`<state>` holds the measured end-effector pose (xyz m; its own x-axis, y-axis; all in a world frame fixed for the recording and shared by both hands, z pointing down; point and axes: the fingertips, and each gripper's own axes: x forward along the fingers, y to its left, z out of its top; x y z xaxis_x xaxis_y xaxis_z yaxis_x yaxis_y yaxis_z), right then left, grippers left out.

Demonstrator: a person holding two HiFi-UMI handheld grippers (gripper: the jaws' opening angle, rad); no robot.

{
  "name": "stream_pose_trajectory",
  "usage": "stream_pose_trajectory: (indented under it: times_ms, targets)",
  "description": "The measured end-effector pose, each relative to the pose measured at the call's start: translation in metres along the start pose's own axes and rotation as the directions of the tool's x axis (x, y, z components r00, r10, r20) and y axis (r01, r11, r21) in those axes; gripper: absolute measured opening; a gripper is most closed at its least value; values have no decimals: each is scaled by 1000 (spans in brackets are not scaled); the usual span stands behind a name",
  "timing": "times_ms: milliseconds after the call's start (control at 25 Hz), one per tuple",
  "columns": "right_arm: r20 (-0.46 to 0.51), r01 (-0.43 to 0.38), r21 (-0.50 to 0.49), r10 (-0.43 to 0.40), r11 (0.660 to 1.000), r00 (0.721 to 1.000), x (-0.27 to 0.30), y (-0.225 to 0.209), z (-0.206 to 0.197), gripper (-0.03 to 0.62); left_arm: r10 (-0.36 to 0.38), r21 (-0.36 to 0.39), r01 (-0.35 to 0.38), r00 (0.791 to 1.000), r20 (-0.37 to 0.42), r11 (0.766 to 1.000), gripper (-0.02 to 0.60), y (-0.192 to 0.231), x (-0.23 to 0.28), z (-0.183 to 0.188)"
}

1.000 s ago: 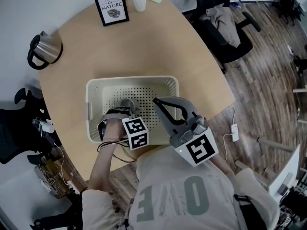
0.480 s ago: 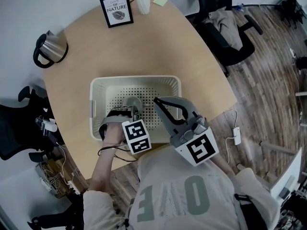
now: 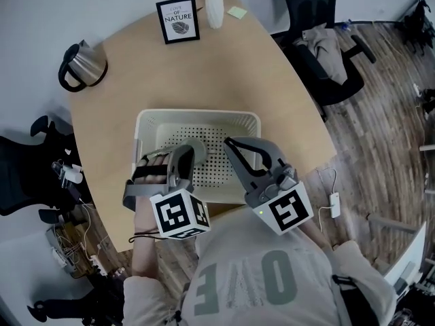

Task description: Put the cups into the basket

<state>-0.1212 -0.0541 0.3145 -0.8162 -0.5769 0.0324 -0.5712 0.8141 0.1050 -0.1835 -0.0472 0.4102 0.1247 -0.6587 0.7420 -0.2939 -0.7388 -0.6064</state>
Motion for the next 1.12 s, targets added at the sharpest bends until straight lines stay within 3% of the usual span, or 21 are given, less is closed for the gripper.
stream_pose_trajectory:
  times_ms: [120, 200, 240, 360, 400, 480, 600, 680, 760, 800, 880, 960, 1120]
  targets:
    - [18, 3, -9, -3, 1000, 1000, 0, -2, 8, -2, 105, -144, -93, 992, 75, 985, 9, 22, -17, 11]
    - [27, 7, -18, -7, 1000, 1000, -1, -3, 13, -2, 223, -302, -173, 965, 139, 937, 9, 42, -32, 17]
    - [35, 11, -21, -10, 1000, 999, -2, -5, 16, -2, 293, -397, -206, 940, 173, 894, 9, 53, -41, 20]
    - [57, 21, -27, -19, 999, 998, -4, -8, 25, -2, 496, -635, -261, 840, 222, 727, 9, 83, -71, 22]
    - [63, 23, -30, -22, 999, 998, -4, -9, 28, -2, 538, -670, -272, 812, 225, 691, 9, 90, -80, 22]
    - [84, 33, -31, -30, 999, 996, -5, -10, 33, -2, 589, -716, -269, 772, 241, 645, 9, 95, -94, 23]
    - [126, 58, 1, -58, 998, 990, -10, -12, 42, -2, 663, -839, -161, 695, 277, 519, 9, 86, -110, 24]
    - [146, 67, 41, -73, 997, 987, -12, -13, 45, -2, 705, -875, -95, 635, 314, 475, 9, 81, -115, 29]
    - [137, 73, 57, -80, 996, 987, -11, -11, 41, -2, 725, -890, -66, 608, 323, 451, 9, 73, -110, 34]
    - [121, 76, 55, -82, 996, 989, -9, -10, 37, -2, 726, -892, -68, 610, 317, 447, 9, 69, -103, 36]
    - [86, 84, 51, -88, 995, 992, -6, -8, 28, -2, 711, -889, -80, 635, 304, 452, 9, 58, -90, 41]
    - [75, 85, 62, -90, 994, 993, -5, -5, 25, -2, 687, -882, -66, 656, 314, 466, 9, 50, -82, 49]
    - [76, 74, 55, -78, 996, 994, -6, 1, 24, -2, 658, -848, -63, 661, 359, 526, 9, 46, -81, 63]
